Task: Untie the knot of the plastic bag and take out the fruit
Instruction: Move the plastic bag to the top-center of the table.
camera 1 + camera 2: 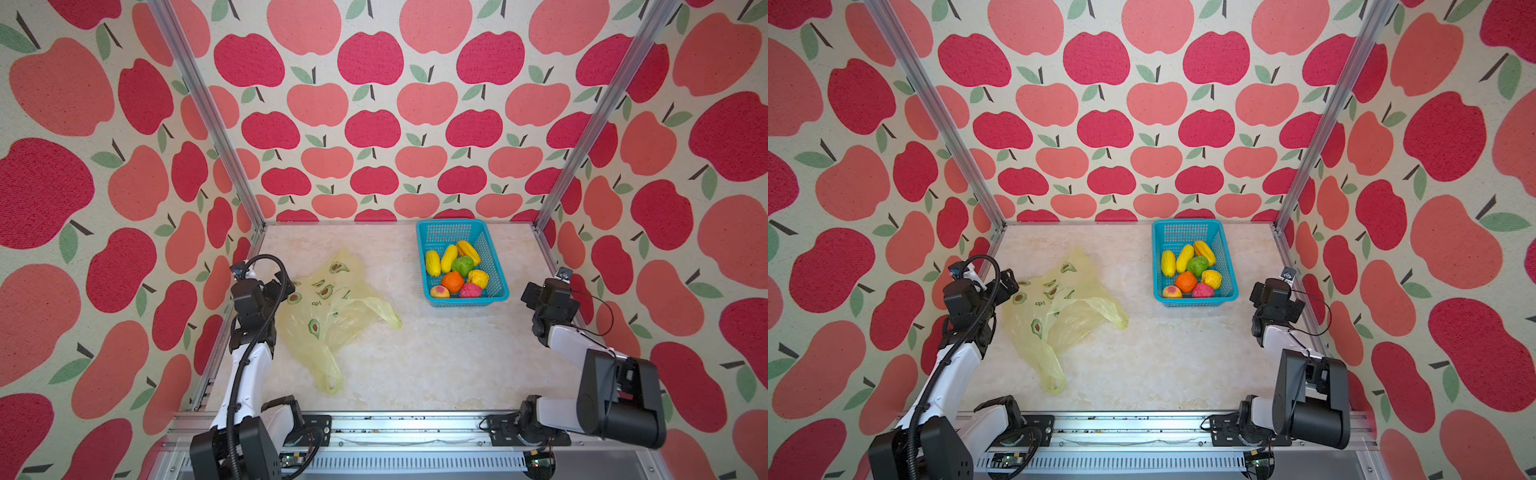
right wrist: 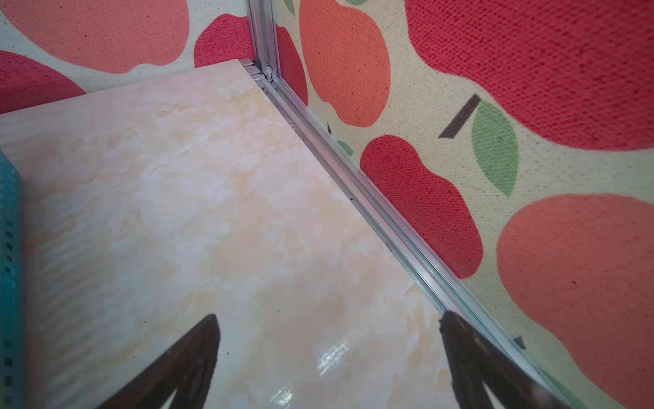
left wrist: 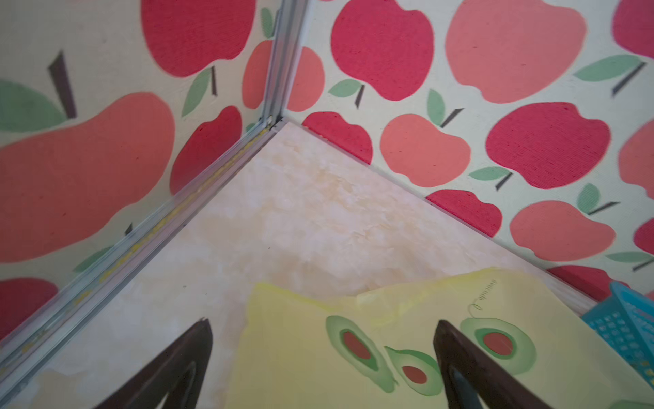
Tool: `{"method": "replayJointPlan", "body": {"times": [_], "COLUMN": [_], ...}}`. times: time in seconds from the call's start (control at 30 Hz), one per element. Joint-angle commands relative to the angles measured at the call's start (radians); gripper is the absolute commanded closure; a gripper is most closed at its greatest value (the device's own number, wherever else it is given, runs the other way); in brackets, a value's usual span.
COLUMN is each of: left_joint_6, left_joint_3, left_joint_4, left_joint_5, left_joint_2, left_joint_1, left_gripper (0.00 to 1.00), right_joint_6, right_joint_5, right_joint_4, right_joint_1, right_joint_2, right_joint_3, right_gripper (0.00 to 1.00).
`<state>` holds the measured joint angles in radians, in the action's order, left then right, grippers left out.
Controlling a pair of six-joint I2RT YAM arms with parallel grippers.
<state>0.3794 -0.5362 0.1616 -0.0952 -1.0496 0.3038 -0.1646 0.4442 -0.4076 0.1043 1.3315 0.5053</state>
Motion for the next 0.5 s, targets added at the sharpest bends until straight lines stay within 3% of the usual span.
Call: {"method": "replayJointPlan", "body": {"times": [0.0,0.17,0.3,0.47], "left_joint_6": [0.148,0.287,0.276,0.286], "left_joint_3": [0.023,0.176,0.108,0.013], "left_joint_4": [0.057,0.259,0.262,0.414], "left_joint_5": [0.014,-0.034,-0.016,0.021], "left_joint_2": [-0.066,-0.093,-0.173,-0.351], "left_joint_1": [0.022,-0.031,-0.221,-0.440], "left_gripper": [0.01,0.01,0.01,0.01], "right_joint_6": [0.031,0.036,0.035,0.037], "right_joint_5": [0.006,0.018,0.039,0.029], "right_joint_4": [-0.064,-0.061,-0.051,-0.058], "right_joint_1": [-0.008,-0.015,-0.020,-0.022], "right_joint_2": [-0.027,-0.021,-0.015,-0.020], "right_joint_3": [-0.008,-0.002,0.006,0.001], "right_gripper": [0.01,0.01,0.01,0.01]}}
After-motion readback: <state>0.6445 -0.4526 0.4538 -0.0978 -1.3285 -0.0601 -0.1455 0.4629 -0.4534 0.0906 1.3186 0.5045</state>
